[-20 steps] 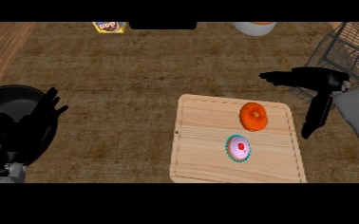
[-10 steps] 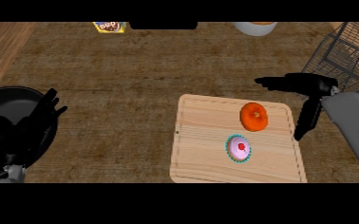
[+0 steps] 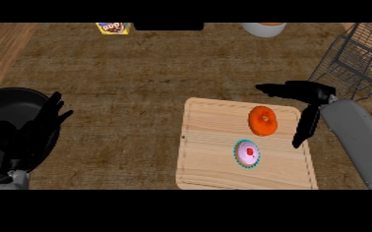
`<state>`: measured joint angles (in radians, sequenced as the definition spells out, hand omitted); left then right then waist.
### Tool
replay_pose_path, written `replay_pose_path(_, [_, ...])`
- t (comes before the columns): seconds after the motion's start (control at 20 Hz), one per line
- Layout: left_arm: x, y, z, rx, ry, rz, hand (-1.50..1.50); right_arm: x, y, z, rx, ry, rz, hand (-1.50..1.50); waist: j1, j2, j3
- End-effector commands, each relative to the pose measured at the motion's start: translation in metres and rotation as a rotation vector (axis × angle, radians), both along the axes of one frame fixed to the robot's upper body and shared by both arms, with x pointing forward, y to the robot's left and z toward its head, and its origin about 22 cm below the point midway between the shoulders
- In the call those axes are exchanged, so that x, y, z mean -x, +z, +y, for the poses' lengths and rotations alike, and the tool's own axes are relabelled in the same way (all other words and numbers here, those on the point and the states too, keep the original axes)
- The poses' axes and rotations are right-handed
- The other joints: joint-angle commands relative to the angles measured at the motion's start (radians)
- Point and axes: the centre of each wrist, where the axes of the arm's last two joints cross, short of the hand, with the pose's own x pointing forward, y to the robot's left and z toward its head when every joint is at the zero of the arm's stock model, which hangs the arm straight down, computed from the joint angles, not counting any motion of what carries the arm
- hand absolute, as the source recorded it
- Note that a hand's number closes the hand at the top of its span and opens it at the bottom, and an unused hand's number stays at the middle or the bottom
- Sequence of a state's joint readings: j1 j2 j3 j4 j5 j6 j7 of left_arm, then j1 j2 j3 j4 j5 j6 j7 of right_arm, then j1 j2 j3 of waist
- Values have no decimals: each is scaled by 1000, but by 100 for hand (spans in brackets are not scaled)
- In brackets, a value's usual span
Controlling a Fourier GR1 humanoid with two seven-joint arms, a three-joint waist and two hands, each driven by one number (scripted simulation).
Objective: Pick the squash from the cutting board and place it in the tiered basket
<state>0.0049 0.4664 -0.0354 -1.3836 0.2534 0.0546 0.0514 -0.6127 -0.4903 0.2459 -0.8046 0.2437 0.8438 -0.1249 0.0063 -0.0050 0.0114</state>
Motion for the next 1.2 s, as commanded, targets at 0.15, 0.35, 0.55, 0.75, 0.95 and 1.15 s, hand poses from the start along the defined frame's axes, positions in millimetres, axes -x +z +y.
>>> replay_pose_path(0.15, [13,-26,23,-16,35,111,0,-1,-12,27,-7,-6,-6,-150,-5,7,-12])
replay_pose_path(0.35, [16,-16,14,-6,38,124,0,-6,-17,36,-4,-11,27,-150,6,6,-11])
replay_pose_path(0.55, [-1,-16,18,-2,52,111,0,5,-31,24,-10,1,21,-150,-1,9,-11])
replay_pose_path(0.75, [17,-16,7,-14,62,102,0,10,-45,26,-3,12,29,-150,8,8,-11])
replay_pose_path(0.95, [18,-17,10,-26,56,108,0,18,-48,41,-24,76,71,-150,0,5,-11])
replay_pose_path(1.15, [9,-13,7,-6,67,115,0,26,-54,54,-143,69,-68,150,-3,6,-11])
